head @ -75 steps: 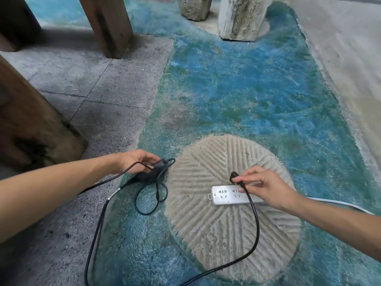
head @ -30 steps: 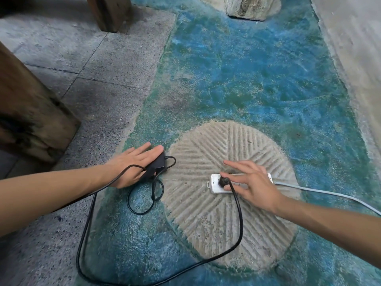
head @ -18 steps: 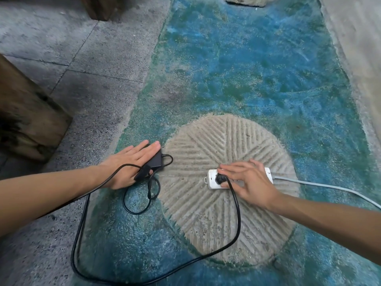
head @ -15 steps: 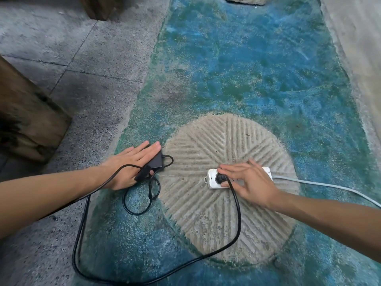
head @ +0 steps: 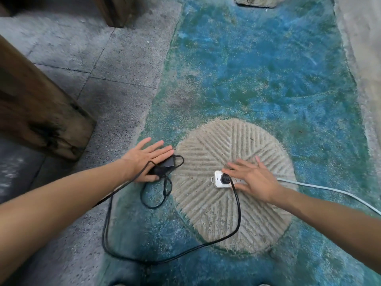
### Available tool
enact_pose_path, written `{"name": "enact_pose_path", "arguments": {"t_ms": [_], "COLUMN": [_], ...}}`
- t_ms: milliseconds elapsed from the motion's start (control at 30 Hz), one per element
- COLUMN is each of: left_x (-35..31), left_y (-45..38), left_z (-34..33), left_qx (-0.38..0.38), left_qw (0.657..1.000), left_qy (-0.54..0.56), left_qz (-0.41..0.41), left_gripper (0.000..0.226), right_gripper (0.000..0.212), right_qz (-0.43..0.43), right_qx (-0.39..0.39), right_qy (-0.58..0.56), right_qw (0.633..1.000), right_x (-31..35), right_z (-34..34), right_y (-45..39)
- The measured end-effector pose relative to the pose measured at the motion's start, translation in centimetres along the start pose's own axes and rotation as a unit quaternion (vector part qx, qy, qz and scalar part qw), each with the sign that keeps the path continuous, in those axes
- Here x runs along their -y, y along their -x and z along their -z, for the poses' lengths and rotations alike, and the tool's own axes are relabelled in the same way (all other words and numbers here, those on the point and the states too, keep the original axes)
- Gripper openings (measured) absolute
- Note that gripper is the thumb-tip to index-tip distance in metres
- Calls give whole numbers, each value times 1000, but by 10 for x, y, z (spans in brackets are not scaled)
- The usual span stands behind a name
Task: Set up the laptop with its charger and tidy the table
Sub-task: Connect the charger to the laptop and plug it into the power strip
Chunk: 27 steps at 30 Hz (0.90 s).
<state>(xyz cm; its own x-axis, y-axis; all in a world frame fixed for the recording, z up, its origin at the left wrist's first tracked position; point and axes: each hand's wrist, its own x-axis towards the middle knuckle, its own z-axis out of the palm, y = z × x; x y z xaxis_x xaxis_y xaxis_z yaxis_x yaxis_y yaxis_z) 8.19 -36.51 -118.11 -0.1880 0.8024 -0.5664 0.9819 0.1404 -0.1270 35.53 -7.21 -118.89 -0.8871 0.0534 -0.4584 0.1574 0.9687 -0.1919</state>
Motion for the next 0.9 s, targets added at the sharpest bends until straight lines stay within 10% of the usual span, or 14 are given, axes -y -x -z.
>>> {"name": "enact_pose_path", "arguments": {"t_ms": [167,900], "left_x": [-6,-96], "left_y": [45,418], "left_z": [81,444], "left_qx": [60,-120], "left_qw": [997,877], "left_qy": [4,386], "left_qz": [39,260], "left_gripper": [80,75], "right_gripper": [66,74], "right_qz": [-65,-101], "right_qx": [-6,-31], "right_qy": [60,2], "right_qw": [996,994], "right_x": [25,216], "right_z": [57,482], "right_y": [40,304]}}
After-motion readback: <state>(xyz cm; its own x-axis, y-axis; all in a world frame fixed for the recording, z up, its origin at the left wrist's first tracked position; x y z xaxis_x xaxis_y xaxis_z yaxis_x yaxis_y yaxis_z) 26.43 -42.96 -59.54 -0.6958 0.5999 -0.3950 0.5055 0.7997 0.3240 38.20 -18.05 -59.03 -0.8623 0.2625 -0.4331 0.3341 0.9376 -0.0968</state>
